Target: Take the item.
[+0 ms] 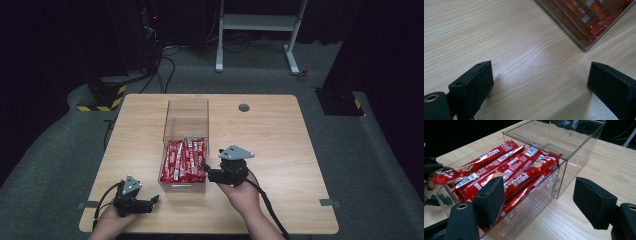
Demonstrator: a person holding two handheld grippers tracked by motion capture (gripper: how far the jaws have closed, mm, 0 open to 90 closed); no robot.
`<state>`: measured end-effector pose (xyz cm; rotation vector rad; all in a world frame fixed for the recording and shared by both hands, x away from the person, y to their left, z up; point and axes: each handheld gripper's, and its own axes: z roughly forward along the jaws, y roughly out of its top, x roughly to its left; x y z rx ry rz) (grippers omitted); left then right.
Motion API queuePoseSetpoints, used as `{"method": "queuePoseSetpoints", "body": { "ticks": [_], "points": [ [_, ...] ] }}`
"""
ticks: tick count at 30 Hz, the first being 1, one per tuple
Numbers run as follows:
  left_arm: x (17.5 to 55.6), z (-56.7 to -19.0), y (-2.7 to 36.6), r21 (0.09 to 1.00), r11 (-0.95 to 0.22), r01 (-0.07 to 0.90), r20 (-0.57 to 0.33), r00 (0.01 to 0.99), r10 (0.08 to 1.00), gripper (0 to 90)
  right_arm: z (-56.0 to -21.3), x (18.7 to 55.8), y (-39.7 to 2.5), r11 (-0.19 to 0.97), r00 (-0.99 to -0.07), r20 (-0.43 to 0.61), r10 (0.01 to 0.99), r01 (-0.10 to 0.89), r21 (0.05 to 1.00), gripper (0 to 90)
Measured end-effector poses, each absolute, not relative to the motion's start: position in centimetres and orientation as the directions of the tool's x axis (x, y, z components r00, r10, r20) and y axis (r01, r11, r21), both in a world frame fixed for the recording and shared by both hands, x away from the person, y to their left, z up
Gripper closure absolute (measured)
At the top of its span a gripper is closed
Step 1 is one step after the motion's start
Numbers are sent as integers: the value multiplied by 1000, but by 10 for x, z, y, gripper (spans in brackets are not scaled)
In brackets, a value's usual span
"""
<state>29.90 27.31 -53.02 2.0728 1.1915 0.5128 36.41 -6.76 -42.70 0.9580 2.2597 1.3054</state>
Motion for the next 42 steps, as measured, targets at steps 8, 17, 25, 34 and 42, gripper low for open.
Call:
{"method": "queuePoseSetpoints", "body": {
  "ticks": [8, 17, 25, 34, 42],
  "points": [
    [299, -530, 273, 724, -349, 595, 3, 503, 864, 69, -427, 360, -59, 345, -727, 35, 686, 367, 864, 337],
    [299, -530, 273, 724, -348, 595, 2, 503, 864, 69, -433, 357, -50, 361, -742, 32, 669, 362, 859, 420],
    [299, -530, 273, 723, -353, 594, 7, 504, 863, 69, -439, 353, -46, 349, -758, 54, 650, 361, 865, 529],
    [299, -530, 273, 724, -349, 595, 3, 503, 864, 69, -443, 353, -46, 331, -740, 80, 668, 392, 858, 665],
    [299, -530, 273, 724, -351, 594, 5, 504, 864, 69, -447, 352, -42, 333, -727, 68, 683, 393, 857, 711]
  ]
}}
